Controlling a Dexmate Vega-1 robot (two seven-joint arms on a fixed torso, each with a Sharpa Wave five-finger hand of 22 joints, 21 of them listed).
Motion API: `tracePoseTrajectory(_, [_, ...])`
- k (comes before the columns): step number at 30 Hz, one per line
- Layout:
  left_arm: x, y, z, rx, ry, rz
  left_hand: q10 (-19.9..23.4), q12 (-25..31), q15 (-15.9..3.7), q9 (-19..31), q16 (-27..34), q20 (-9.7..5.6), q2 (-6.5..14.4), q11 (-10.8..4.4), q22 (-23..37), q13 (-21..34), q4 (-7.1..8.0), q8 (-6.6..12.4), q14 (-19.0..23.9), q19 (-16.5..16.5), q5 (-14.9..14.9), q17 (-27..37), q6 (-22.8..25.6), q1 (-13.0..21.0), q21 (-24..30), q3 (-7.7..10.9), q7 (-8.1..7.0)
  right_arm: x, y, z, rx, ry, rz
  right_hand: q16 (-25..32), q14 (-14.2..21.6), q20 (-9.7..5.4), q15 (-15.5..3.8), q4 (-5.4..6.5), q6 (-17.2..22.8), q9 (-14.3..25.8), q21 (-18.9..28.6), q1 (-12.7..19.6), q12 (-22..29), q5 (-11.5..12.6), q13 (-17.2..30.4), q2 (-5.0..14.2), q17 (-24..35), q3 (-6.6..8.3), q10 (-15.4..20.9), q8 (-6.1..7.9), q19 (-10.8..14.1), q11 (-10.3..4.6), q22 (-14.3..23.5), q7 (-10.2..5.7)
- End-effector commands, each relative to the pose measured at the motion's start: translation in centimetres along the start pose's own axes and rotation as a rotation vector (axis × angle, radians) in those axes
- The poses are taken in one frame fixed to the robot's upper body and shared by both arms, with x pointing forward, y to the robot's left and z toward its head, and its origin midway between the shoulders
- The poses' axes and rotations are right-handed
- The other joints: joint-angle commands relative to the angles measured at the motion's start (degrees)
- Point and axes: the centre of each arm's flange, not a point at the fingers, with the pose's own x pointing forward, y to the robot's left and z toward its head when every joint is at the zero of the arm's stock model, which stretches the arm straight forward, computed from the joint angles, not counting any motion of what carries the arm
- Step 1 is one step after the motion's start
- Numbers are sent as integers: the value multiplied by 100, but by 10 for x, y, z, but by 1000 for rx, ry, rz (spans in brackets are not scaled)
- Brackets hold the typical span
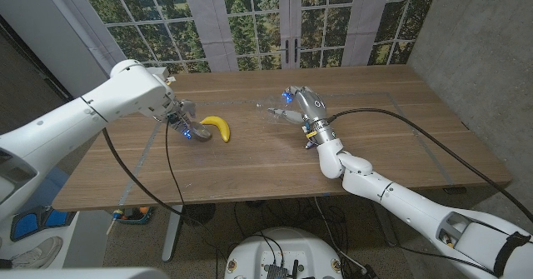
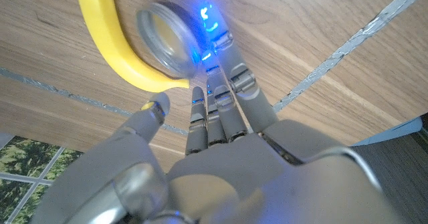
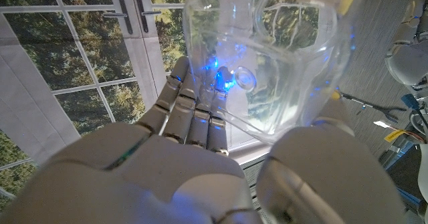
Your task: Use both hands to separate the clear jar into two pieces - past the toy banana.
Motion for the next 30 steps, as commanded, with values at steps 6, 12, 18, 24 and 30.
tracePoseTrajectory(6, [-10,1,1,22,-56,54,-595,-2,212,-144,-167,401,-382,6,-53,-35,-147,-25,-586,-374,-13,-40,-501,-428,-314,-345,318,2,16,-7,-73,16,85,45,102,-284,-877,298,1083,570,43,1486,-113,21,-185,1281,25,591,1363,245,83,-1203,11,-893])
tracePoseTrajectory(12, [-25,2,4,2,-161,178,-1426,22,609,-287,-164,1182,-348,-68,-71,-51,-248,-14,-1710,-1741,-2,-46,-1240,-634,-681,-594,241,3,20,-9,-100,28,86,26,86,-258,-881,286,1108,510,55,1518,-149,20,-266,1252,8,601,1399,213,92,-1207,11,-926])
tracePoseTrajectory(18, [-39,1,3,-87,-322,267,-1932,33,746,-322,-180,1536,-191,-258,-75,-56,-194,-2,-2476,-2945,13,-60,-1591,-834,-701,-682,80,3,24,-13,-139,46,97,30,96,-235,-885,258,1190,423,70,1578,-217,16,-433,1179,5,601,1498,187,116,-1200,9,-949])
tracePoseTrajectory(24, [-51,-2,2,-141,-433,324,-1969,80,762,-329,-159,1550,-122,-346,-78,-58,-210,35,-2660,-3451,17,-80,-1621,-892,-700,-676,-9,4,29,-20,-187,81,128,-33,44,-177,-882,252,1229,302,85,1648,-333,11,-636,1130,-45,642,1548,123,133,-1160,6,-1022])
tracePoseTrajectory(30, [-54,-3,2,-165,-486,334,-1910,110,743,-331,-152,1553,-109,-357,-78,-58,-228,53,-2684,-3549,16,-90,-1592,-896,-682,-672,-24,6,31,-24,-234,119,156,-263,-162,-71,-861,286,887,74,81,1680,-718,-46,-959,1011,-259,623,1197,-140,66,-1150,4,-1141])
